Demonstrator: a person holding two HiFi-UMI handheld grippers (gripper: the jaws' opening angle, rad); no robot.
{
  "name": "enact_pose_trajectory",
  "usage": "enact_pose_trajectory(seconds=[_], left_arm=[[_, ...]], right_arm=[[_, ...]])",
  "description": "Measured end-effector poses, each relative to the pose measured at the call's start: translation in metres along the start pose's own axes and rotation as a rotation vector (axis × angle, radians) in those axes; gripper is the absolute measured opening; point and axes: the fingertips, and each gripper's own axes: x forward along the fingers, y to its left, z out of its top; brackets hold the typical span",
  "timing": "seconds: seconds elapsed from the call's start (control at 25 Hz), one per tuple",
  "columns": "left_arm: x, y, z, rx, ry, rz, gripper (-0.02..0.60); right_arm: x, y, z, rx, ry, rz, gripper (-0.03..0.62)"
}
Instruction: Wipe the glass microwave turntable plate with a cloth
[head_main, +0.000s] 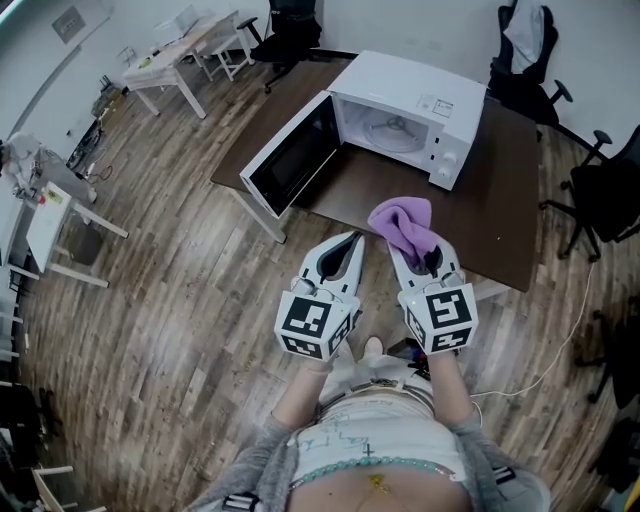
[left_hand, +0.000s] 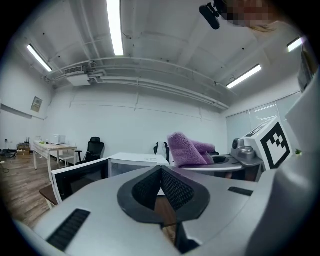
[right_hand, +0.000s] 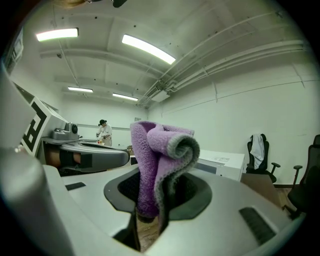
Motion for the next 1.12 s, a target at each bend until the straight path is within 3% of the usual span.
enact_pose_trajectory(seconds=[0.32, 0.72, 1.12], left_arm=[[0.025, 0.027, 0.000, -0.018, -0.023, -0.034, 0.011], [0.098, 0.091, 0.012, -0.026, -0.023, -0.148, 0.011], [0.150, 0.150, 0.009, -0.026, 0.005, -0.239, 0.011]], right_arm=[[0.029, -0.010, 0.005, 0.002, -0.023, -0.018, 0.117], [0.116, -0.043, 0.017, -0.035, 0.018, -0.097, 0.115], [0.173, -0.077, 0.020, -0.001, 0.022, -0.244, 0.117]])
